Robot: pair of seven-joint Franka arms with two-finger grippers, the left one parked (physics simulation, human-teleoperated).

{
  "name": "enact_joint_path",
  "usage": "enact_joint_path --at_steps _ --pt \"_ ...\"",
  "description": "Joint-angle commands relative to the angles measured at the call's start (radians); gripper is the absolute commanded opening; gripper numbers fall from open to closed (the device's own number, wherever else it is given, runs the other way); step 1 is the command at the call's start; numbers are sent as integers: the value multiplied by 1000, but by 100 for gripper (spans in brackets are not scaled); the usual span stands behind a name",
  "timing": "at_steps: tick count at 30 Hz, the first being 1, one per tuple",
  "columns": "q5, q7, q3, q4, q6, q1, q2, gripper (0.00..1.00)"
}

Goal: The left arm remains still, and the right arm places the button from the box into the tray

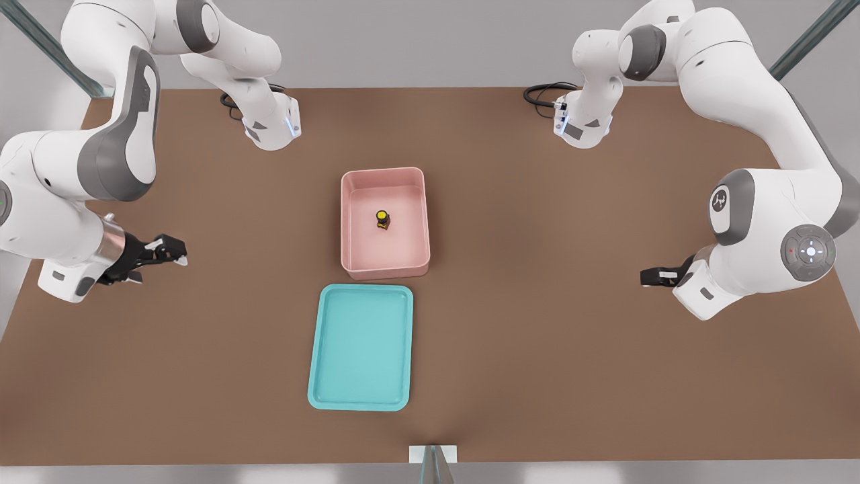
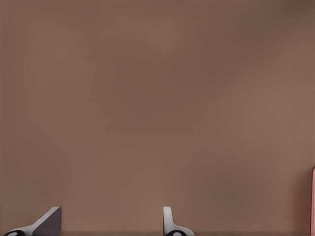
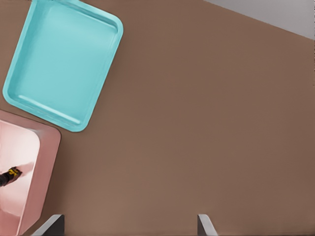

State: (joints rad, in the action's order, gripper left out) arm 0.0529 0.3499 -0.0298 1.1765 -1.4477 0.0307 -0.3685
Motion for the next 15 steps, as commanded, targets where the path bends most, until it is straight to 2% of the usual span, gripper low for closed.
enact_joint_path --at_steps 1,5,7,8,9,10,11,12,13,15 --pt "1 -267 1 0 0 0 2 100" --pt "-5 -255 7 -3 -2 8 -1 100" --pt "-11 -352 65 -14 -17 90 -1 100" --pt "-7 -272 96 -11 -49 112 -4 100" --pt "-13 -327 173 -5 -37 170 -16 100" --pt "-5 -379 180 -5 -30 189 -20 100" --pt "123 -437 188 3 -23 202 -41 100" --pt "153 -647 191 23 -37 299 -55 100" --pt "119 -884 274 23 -48 347 -79 100" --pt "-60 -1201 501 276 -296 348 -36 100"
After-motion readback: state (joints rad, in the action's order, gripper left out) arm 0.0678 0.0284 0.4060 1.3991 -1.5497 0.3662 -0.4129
